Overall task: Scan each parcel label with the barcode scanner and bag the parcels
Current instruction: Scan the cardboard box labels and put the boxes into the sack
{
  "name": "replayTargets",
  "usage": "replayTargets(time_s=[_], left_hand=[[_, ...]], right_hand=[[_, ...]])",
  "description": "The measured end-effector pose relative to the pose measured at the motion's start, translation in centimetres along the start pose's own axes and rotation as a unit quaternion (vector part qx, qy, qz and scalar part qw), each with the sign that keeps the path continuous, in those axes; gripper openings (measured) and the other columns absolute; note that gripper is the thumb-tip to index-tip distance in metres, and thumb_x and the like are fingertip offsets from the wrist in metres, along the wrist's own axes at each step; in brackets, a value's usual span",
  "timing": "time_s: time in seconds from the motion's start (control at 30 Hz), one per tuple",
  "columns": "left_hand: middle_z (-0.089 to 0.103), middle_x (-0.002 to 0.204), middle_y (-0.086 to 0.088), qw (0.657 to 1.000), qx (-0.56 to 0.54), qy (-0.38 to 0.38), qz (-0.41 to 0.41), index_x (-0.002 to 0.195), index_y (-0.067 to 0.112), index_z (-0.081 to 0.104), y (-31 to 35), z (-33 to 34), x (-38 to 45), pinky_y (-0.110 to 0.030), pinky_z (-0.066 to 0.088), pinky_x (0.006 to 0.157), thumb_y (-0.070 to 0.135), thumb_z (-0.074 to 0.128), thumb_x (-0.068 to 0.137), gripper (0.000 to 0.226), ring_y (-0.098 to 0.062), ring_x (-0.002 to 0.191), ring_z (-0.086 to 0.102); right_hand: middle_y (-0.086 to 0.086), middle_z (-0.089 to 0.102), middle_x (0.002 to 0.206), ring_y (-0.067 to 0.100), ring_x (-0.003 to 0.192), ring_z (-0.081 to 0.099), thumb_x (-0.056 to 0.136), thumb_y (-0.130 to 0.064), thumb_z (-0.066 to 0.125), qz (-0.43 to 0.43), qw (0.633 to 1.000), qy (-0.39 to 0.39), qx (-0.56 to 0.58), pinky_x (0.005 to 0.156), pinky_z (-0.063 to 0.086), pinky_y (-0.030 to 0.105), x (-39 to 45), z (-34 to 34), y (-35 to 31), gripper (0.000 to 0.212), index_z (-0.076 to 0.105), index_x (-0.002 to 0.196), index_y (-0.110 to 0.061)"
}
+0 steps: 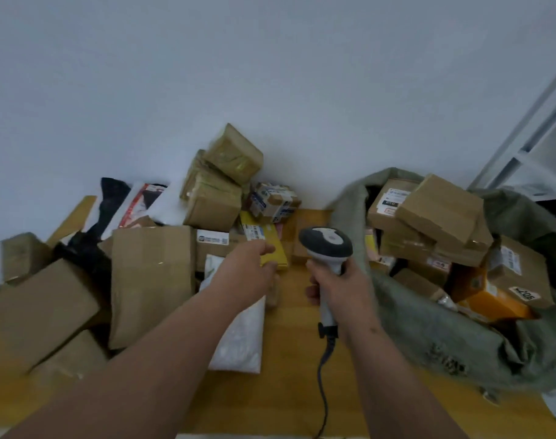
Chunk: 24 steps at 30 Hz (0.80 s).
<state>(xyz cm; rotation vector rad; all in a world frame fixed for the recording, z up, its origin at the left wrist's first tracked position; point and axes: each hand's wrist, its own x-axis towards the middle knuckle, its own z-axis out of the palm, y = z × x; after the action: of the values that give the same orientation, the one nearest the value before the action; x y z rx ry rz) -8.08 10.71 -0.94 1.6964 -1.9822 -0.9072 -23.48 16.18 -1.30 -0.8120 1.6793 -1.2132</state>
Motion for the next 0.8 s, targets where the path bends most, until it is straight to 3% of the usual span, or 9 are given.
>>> replayTargets(time_s=[0.13, 0.23, 0.37, 0.47, 0.63, 0.8], left_hand=[[0.052, 0.135, 0.001, 0.997, 0.073, 0.013, 0.003, 0.134, 0.022, 0.052, -4.9, -3.6, -2.5, -0.033, 0.045, 0.098, 0.03, 0.052, 0.098, 0.036, -0.02, 0.118, 0.054], [0.05, 0.132, 0.005, 0.986, 0.162, 0.028, -0.011, 0.128, 0.031, 0.052, -7.8, -5.8, -4.1, -0.039, 0.044, 0.099, 0.038, 0.047, 0.098, 0.032, -0.019, 0.114, 0.052], [0.048, 0.133, 0.003, 0.958, 0.284, 0.025, -0.027, 0.127, 0.03, 0.05, -10.1, -8.1, -5.8, -0.047, 0.027, 0.109, 0.037, 0.043, 0.097, 0.031, -0.024, 0.126, 0.043], [0.047, 0.131, 0.004, 0.951, 0.301, 0.051, -0.056, 0.124, 0.032, 0.052, -12.0, -8.9, -6.8, -0.047, 0.022, 0.112, 0.035, 0.044, 0.094, 0.031, -0.022, 0.129, 0.037], [0.037, 0.145, 0.003, 0.944, 0.3, 0.039, -0.129, 0.136, 0.032, 0.044, -15.4, -9.3, -9.4, -0.046, 0.02, 0.112, 0.046, 0.043, 0.094, 0.044, -0.023, 0.137, 0.029], [0.035, 0.149, 0.003, 0.939, 0.271, 0.023, -0.21, 0.146, 0.035, 0.033, -17.6, -8.5, -11.1, -0.046, 0.026, 0.111, 0.057, 0.042, 0.093, 0.058, -0.024, 0.138, 0.03]], right_hand=[[0.005, 0.066, 0.075, 0.009, 0.053, 0.063, 0.091, -0.016, 0.069, 0.009, 0.999, -0.035, 0.002, 0.054, 0.054, 0.027, -2.3, 5.7, 1.1, 0.012, 0.064, 0.101, -0.011], [0.008, 0.07, 0.086, 0.016, 0.061, 0.069, 0.09, -0.017, 0.071, 0.006, 0.998, -0.056, 0.001, 0.061, 0.058, 0.033, -3.7, 9.2, 1.8, 0.02, 0.062, 0.108, -0.017], [0.008, 0.07, 0.089, 0.019, 0.064, 0.072, 0.09, -0.018, 0.069, -0.012, 0.995, -0.089, -0.033, 0.068, 0.062, 0.041, -5.4, 12.0, 1.8, 0.017, 0.06, 0.104, -0.021], [0.01, 0.07, 0.089, 0.02, 0.066, 0.072, 0.09, -0.019, 0.068, -0.009, 0.991, -0.124, -0.056, 0.069, 0.061, 0.039, -5.9, 13.6, 1.4, 0.017, 0.061, 0.104, -0.015], [0.013, 0.07, 0.089, 0.029, 0.08, 0.073, 0.089, -0.022, 0.065, 0.014, 0.98, -0.166, -0.107, 0.072, 0.062, 0.041, -5.8, 15.7, 1.9, 0.018, 0.059, 0.104, -0.014], [0.008, 0.067, 0.084, 0.021, 0.073, 0.068, 0.09, -0.023, 0.064, 0.031, 0.967, -0.205, -0.145, 0.068, 0.059, 0.034, -5.9, 16.7, 3.4, 0.021, 0.058, 0.109, -0.015]])
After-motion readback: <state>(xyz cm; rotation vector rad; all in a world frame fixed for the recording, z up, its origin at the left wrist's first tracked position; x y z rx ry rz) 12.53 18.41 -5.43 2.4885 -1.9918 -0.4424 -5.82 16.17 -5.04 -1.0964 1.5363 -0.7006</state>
